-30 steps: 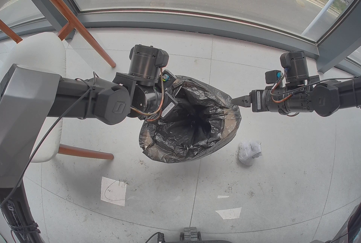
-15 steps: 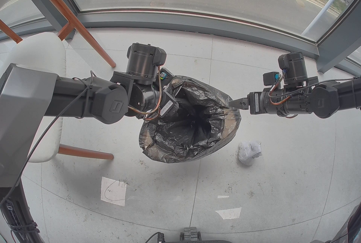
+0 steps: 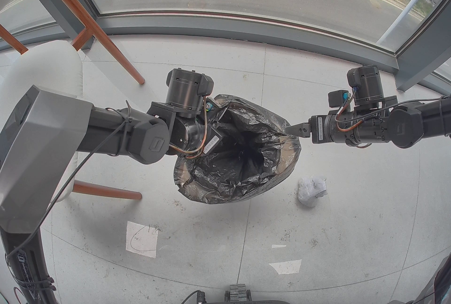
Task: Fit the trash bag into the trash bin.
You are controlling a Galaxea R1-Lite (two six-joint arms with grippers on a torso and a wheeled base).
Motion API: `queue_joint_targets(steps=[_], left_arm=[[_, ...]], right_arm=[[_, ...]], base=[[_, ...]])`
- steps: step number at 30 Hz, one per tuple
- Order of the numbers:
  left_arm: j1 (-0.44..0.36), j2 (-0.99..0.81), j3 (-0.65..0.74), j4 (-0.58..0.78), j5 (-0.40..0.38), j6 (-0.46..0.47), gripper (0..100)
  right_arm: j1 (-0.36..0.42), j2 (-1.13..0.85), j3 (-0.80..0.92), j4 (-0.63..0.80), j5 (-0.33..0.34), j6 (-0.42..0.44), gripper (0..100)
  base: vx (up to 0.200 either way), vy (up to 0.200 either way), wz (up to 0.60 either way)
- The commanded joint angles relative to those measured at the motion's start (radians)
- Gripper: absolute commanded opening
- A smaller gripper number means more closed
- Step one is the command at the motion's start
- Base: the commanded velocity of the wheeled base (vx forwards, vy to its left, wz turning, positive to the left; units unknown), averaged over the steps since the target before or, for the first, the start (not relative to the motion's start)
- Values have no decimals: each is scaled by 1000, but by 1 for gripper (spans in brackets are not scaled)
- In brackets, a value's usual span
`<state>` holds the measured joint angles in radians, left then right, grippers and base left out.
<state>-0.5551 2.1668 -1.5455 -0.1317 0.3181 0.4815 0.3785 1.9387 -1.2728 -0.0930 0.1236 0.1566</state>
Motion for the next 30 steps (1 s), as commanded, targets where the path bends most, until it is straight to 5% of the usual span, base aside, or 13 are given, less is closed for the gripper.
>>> queue_joint_targets(steps=[1,30], left_arm=[[1,18,5,0,-1,0,0],[110,-58,1,-43,16,9,0]], right_arm=[[-1,3,0,-1,1,0,100],[2,-4,0,-50,1,3,100]], base=[[0,0,0],[0,0,0]])
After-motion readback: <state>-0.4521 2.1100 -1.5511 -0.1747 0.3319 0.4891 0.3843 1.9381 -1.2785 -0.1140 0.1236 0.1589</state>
